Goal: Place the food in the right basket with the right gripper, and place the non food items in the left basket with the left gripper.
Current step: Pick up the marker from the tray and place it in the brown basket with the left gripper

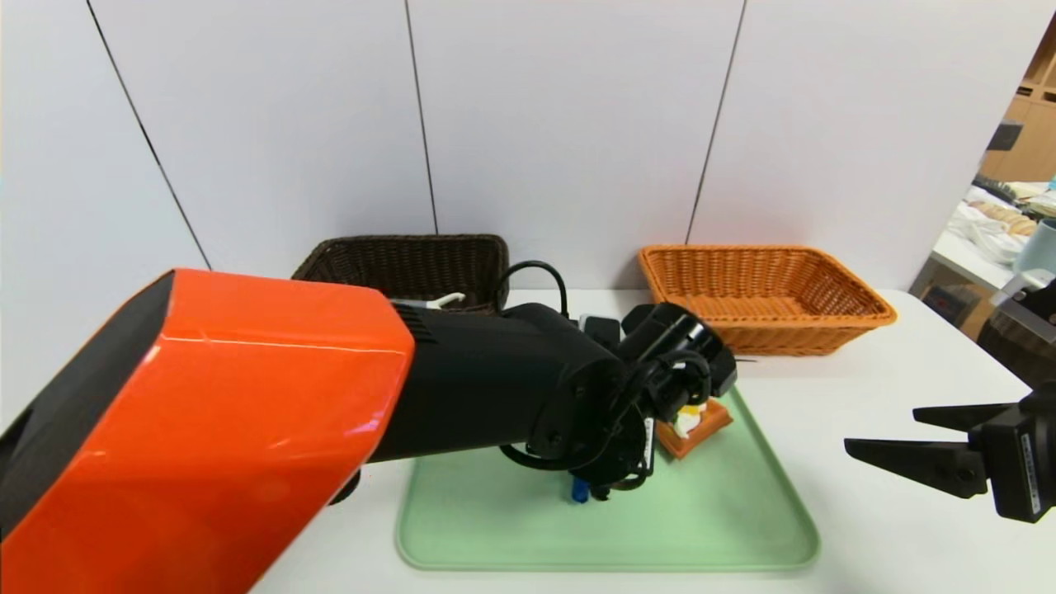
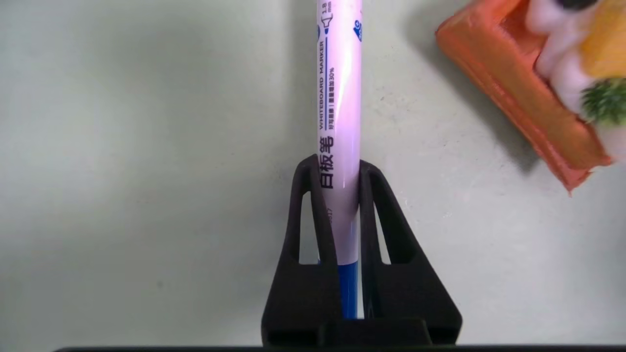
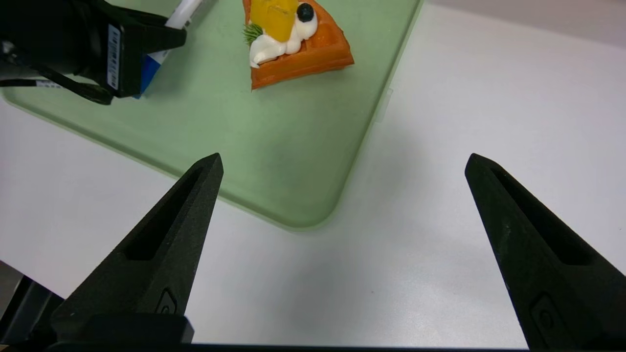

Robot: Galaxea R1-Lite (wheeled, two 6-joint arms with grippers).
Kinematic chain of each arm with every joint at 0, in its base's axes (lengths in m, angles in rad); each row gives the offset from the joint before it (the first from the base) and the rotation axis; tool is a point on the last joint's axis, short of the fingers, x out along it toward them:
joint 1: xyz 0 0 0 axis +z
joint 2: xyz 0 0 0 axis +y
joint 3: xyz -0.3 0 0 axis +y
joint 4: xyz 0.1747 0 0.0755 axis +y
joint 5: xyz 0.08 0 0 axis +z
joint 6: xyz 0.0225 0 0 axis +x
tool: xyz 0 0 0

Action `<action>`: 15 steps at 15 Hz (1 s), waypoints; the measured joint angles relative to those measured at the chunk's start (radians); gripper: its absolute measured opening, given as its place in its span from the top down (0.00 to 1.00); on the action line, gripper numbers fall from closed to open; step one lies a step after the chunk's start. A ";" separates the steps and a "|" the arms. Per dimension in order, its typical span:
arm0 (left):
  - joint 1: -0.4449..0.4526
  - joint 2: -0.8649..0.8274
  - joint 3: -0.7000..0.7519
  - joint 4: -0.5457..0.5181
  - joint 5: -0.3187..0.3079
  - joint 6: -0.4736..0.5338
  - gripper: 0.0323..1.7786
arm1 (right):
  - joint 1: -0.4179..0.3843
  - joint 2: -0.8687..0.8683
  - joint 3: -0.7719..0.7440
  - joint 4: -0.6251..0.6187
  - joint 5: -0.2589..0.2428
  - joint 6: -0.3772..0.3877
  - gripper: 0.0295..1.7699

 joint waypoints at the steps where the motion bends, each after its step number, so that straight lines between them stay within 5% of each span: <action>1: 0.014 -0.021 -0.001 0.000 0.002 0.023 0.92 | 0.000 -0.001 0.000 0.000 0.000 0.000 0.03; 10: 0.278 -0.231 -0.003 -0.014 -0.023 0.440 0.92 | 0.000 -0.016 0.009 0.003 0.002 0.000 0.03; 15: 0.419 -0.284 -0.002 -0.083 -0.209 0.742 0.92 | 0.000 -0.022 0.009 0.001 0.000 0.000 0.03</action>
